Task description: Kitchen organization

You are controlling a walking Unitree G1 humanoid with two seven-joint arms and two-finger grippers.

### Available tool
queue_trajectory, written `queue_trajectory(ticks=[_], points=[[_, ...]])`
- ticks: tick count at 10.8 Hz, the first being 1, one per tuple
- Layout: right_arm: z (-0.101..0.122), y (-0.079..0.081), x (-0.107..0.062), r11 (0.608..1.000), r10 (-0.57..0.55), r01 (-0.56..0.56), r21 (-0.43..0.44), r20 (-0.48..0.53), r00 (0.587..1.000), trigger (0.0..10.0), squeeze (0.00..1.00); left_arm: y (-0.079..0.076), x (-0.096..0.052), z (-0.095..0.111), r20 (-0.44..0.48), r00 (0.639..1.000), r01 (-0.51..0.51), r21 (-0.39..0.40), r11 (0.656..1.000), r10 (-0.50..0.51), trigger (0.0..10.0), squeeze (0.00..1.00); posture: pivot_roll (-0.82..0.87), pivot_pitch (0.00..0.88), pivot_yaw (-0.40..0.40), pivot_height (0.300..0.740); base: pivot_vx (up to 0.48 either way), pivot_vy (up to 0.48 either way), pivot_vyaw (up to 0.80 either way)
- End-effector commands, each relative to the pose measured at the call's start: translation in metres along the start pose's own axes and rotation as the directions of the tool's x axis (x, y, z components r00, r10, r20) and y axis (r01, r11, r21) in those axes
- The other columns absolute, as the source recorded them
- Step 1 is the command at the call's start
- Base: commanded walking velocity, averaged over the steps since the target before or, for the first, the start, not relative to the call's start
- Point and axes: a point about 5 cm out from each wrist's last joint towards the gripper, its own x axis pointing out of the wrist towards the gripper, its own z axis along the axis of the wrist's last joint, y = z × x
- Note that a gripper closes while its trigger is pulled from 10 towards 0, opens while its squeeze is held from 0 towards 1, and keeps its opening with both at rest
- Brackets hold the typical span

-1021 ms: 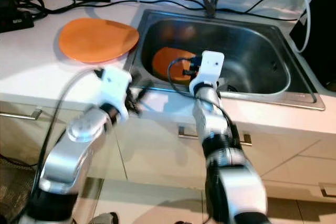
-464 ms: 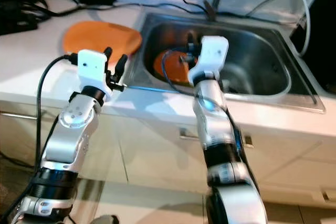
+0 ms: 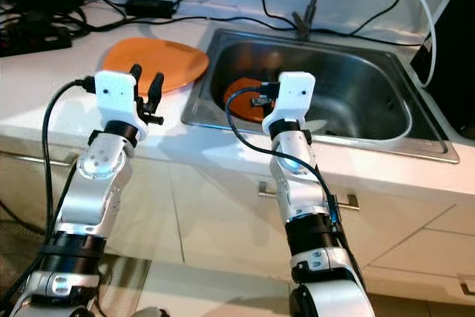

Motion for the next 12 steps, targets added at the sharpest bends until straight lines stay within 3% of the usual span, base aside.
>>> queue_trajectory(ticks=[1,4,6,8,9,12], points=[[0.004,-0.002,0.003,1.0,-0.009,0.009,0.005,0.003,1.0,10.0,0.0,0.0,0.004,0.006,0.027,1.0,-0.006,0.001,1.0,0.006,10.0,0.0,0.21,0.012,-0.044,0.74,0.0,0.247,0.0],[0.001,-0.001,0.003,1.0,0.0,0.0,-0.03,-0.015,1.0,10.0,0.0,0.001,0.005,0.007,0.039,0.999,-0.015,0.003,1.0,0.014,10.0,0.0,0.22,0.017,-0.042,0.74,0.0,0.257,0.0],[0.002,-0.003,0.003,1.0,-0.013,0.013,-0.003,-0.017,1.0,10.0,0.0,0.002,0.005,0.008,0.043,0.999,-0.018,0.017,1.0,0.017,10.0,0.0,0.22,0.023,-0.043,0.74,0.0,0.251,0.0],[-0.003,-0.005,0.004,0.999,-0.028,0.028,0.015,-0.055,0.998,10.0,0.0,-0.006,0.004,0.005,0.03,0.998,0.046,0.051,0.998,-0.047,10.0,0.0,0.22,0.021,-0.042,0.74,0.0,0.0,0.0],[-0.005,-0.005,0.003,0.999,-0.036,0.039,0.03,-0.068,0.997,10.0,0.0,-0.01,0.003,0.004,0.021,0.998,0.062,0.031,0.998,-0.063,10.0,0.0,0.22,0.017,-0.037,0.74,0.0,0.0,0.0],[-0.009,-0.004,0.001,0.999,-0.031,0.034,0.036,-0.087,0.996,10.0,0.0,-0.007,0.005,0.007,0.022,1.0,0.014,0.006,1.0,-0.014,10.0,0.0,0.22,0.02,-0.033,0.74,0.087,0.0,-0.3]])
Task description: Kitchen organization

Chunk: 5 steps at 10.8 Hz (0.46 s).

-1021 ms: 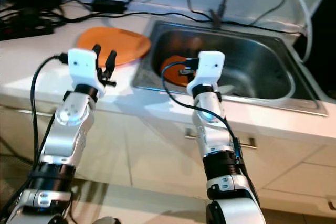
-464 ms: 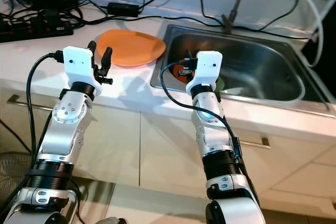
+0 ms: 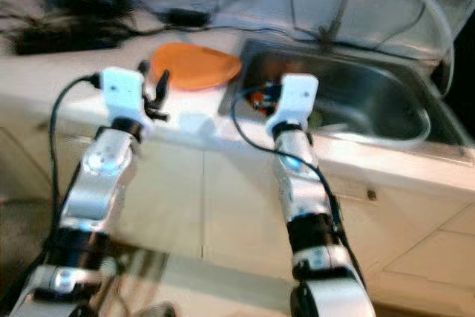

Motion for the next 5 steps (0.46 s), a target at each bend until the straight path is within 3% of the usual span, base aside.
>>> queue_trajectory(ticks=[1,5], points=[[-0.0011,-0.0053,-0.0001,1.0,-0.016,0.016,0.0,-0.01,1.0,10.0,0.0,-0.0038,0.0026,0.0035,0.005,1.0,0.009,0.007,1.0,-0.01,10.0,0.0,0.22,0.024,-0.029,0.74,0.446,0.0,0.0],[-0.0024,-0.0023,-0.0015,1.0,-0.004,0.004,-0.002,-0.013,1.0,10.0,0.0,-0.0021,0.0022,0.0042,0.003,1.0,0.003,0.012,1.0,-0.003,10.0,0.0,0.22,0.016,-0.029,0.74,0.444,0.0,0.0]])
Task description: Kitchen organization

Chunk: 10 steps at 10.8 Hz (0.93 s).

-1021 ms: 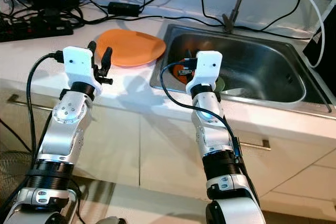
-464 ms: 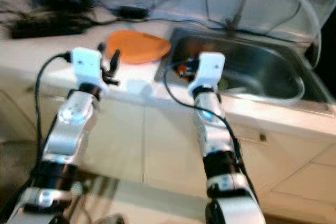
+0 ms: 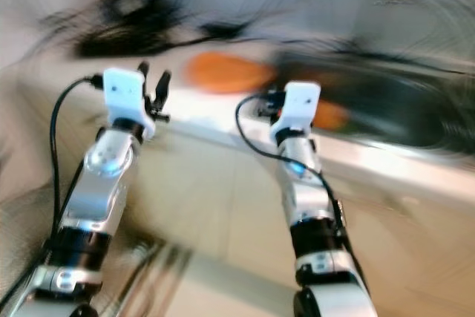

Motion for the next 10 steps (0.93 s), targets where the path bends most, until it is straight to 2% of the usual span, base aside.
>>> queue_trajectory(ticks=[1,3,6,9,10], points=[[0.0048,0.0013,0.0015,1.0,0.016,-0.016,-0.016,0.014,1.0,10.0,0.0,-0.003,0.0019,0.0017,-0.005,1.0,0.002,0.002,1.0,-0.002,10.0,0.0,0.22,0.013,-0.031,0.74,0.442,0.0,0.0],[0.0055,0.005,0.0017,0.998,0.047,-0.046,-0.048,0.018,0.999,10.0,0.0,-0.0033,0.0021,0.0024,-0.002,1.0,0.0,0.003,1.0,0.0,10.0,0.0,0.22,0.01,-0.034,0.74,0.444,0.0,0.31],[0.0073,0.0021,0.0033,1.0,0.022,-0.022,-0.011,0.02,1.0,10.0,0.0,-0.0071,0.0017,0.0037,0.002,0.999,0.032,0.009,0.999,-0.032,10.0,0.0,0.22,0.017,-0.038,0.74,0.378,0.0,0.0],[0.0083,-0.0015,0.0045,1.0,0.003,-0.003,0.002,0.013,1.0,10.0,0.0,-0.0099,0.0023,0.0044,-0.001,0.999,0.052,0.016,0.999,-0.052,10.0,0.0,0.22,0.028,-0.036,0.74,0.087,0.0,0.0],[0.0075,-0.0017,0.0051,1.0,-0.002,0.002,0.003,0.002,1.0,10.0,0.0,-0.0101,0.0022,0.0044,-0.002,0.998,0.057,0.016,0.998,-0.057,10.0,0.0,0.22,0.029,-0.036,0.74,0.27,0.0,-0.8]])
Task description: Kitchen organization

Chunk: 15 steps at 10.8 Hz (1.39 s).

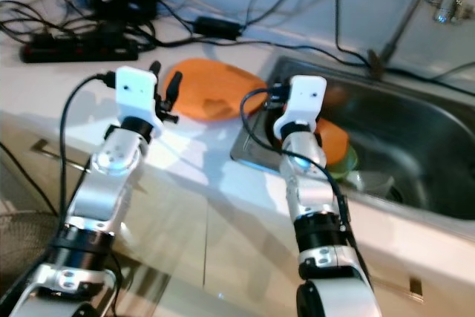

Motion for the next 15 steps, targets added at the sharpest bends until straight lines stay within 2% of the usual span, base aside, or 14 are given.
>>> queue_trajectory(ticks=[1,2,5,6,7,8,11,12,13,15], points=[[0.0037,0.0018,0.0023,1.0,0.01,-0.01,0.006,0.001,1.0,10.0,0.0,-0.0005,0.0011,0.0045,0.011,1.0,0.006,-0.005,1.0,-0.006,10.0,0.0,0.22,0.03,-0.036,0.74,0.0,0.0,-0.8],[0.006,0.0018,0.0016,1.0,0.01,-0.01,-0.014,0.027,1.0,10.0,0.0,-0.0034,0.0006,0.0056,0.021,0.999,0.028,-0.012,1.0,-0.028,10.0,0.0,0.22,0.025,-0.036,0.74,0.0,0.0,0.0],[0.0046,0.0055,0.002,1.0,0.013,-0.013,0.015,0.015,1.0,10.0,0.0,-0.0045,-0.0004,0.0051,0.018,0.999,0.041,-0.014,0.999,-0.04,10.0,0.0,0.23,0.015,-0.035,0.74,0.0,0.0,0.0],[0.0037,0.0066,0.0023,0.999,0.019,-0.02,0.025,0.007,1.0,10.0,0.0,-0.0027,0.0001,0.0058,0.02,0.999,0.034,-0.014,0.999,-0.034,10.0,0.0,0.23,0.014,-0.035,0.74,0.0,0.0,-0.8],[0.0039,0.0067,0.0027,1.0,0.023,-0.023,0.019,0.006,1.0,10.0,0.0,-0.0009,0.0008,0.0064,0.022,0.999,0.024,-0.011,1.0,-0.023,10.0,0.0,0.23,0.016,-0.035,0.74,0.27,0.0,-0.8],[0.0052,0.0067,0.0025,1.0,0.023,-0.023,0.001,0.018,1.0,10.0,0.0,0.0002,0.0012,0.0061,0.02,1.0,0.019,-0.011,1.0,-0.019,10.0,0.0,0.22,0.017,-0.035,0.74,0.322,0.0,0.0],[0.0046,0.0058,0.0029,1.0,0.019,-0.019,0.018,0.008,1.0,10.0,0.0,0.0021,0.0014,0.007,0.022,1.0,0.011,-0.01,1.0,-0.011,10.0,0.0,0.23,0.025,-0.038,0.74,0.37,0.0,0.0],[0.0041,0.0071,0.0035,0.999,0.027,-0.027,0.032,0.002,1.0,10.0,0.0,0.0023,0.0013,0.0075,0.024,1.0,0.01,-0.011,1.0,-0.01,10.0,0.0,0.23,0.027,-0.038,0.74,0.371,0.0,-0.8],[0.0052,0.0079,0.0031,1.0,0.028,-0.028,0.008,0.017,0.999,10.0,0.0,0.0018,0.0012,0.0082,0.026,1.0,0.01,-0.01,1.0,-0.01,10.0,0.0,0.23,0.029,-0.04,0.74,0.371,0.0,0.0],[0.0054,0.0077,0.003,1.0,0.023,-0.023,0.016,0.018,1.0,10.0,0.0,0.0011,0.001,0.0087,0.028,0.999,0.017,-0.009,1.0,-0.016,10.0,0.0,0.23,0.033,-0.04,0.74,0.368,0.0,0.0]])
